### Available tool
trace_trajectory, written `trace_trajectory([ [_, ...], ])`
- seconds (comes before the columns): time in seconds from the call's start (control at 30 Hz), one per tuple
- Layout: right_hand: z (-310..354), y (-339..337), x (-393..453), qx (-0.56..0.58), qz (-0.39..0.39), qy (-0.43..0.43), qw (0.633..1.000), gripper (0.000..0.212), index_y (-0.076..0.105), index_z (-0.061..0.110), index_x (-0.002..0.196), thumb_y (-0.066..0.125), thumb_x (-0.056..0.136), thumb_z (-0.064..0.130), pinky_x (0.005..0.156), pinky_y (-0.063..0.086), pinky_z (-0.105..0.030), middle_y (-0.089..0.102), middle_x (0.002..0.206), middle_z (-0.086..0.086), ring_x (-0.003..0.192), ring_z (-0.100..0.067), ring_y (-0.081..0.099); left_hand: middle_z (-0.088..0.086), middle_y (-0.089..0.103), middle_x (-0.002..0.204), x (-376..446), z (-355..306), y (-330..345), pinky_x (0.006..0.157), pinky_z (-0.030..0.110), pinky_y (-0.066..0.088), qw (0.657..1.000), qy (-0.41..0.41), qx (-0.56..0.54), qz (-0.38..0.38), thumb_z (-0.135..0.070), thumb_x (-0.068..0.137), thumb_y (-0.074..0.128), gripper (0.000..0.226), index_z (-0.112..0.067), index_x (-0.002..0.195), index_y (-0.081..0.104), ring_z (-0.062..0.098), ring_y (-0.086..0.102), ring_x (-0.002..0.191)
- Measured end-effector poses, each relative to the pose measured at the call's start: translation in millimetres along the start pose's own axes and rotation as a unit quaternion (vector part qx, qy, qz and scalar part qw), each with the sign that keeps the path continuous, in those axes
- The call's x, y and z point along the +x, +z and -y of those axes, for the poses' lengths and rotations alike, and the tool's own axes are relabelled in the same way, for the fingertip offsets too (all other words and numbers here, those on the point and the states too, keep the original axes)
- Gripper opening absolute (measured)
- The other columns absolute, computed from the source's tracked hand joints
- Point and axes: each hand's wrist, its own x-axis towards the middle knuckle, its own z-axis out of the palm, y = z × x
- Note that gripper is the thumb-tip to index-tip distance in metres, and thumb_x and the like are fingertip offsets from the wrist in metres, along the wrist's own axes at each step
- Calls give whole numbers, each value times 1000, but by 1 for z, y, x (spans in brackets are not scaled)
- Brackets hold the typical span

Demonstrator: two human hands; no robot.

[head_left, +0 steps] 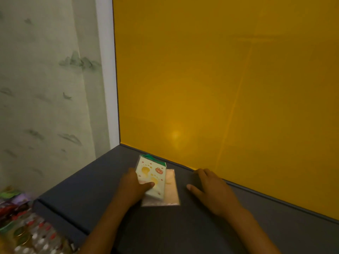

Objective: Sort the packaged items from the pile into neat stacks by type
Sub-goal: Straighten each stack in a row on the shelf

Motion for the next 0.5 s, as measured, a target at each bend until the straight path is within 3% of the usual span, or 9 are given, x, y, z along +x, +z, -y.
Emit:
trace_trajectory([
  [0.07, 6, 0, 2, -3, 3, 1, 1000, 60, 37, 25, 137, 44, 90, 62, 96, 46, -30, 49, 134, 0, 118, -16, 49, 12, 62, 120, -4, 2, -8, 59, 25, 54, 998, 4, -61, 1, -24, 85, 67, 33, -15, 111, 49, 21, 65, 88],
  [0.13, 14, -2, 6, -5, 8, 7, 1000, 59, 37, 24, 137, 45, 91, 60, 97, 47, -31, 51, 133, -2, 118, -18, 50, 14, 62, 118, -10, 7, -17, 45, 19, 50, 992, -2, -129, 1, -20, 90, 61, 23, -17, 108, 48, 17, 64, 76],
  [0.37, 57, 14, 16, -26, 48, 34, 998, 67, 35, 15, 141, 41, 92, 61, 98, 46, -35, 53, 137, -8, 121, -23, 53, 13, 59, 114, -31, 25, -50, 49, 30, 58, 926, -49, -374, -19, -10, 92, 55, 32, -13, 122, 45, 26, 64, 89],
  [0.5, 88, 31, 20, -55, 102, 79, 990, 92, 22, 9, 148, 42, 85, 72, 102, 43, -42, 45, 143, -14, 128, -30, 46, 13, 58, 114, -40, 36, -66, 56, 35, 61, 883, -71, -463, -40, -4, 94, 49, 28, -14, 119, 46, 30, 63, 94],
])
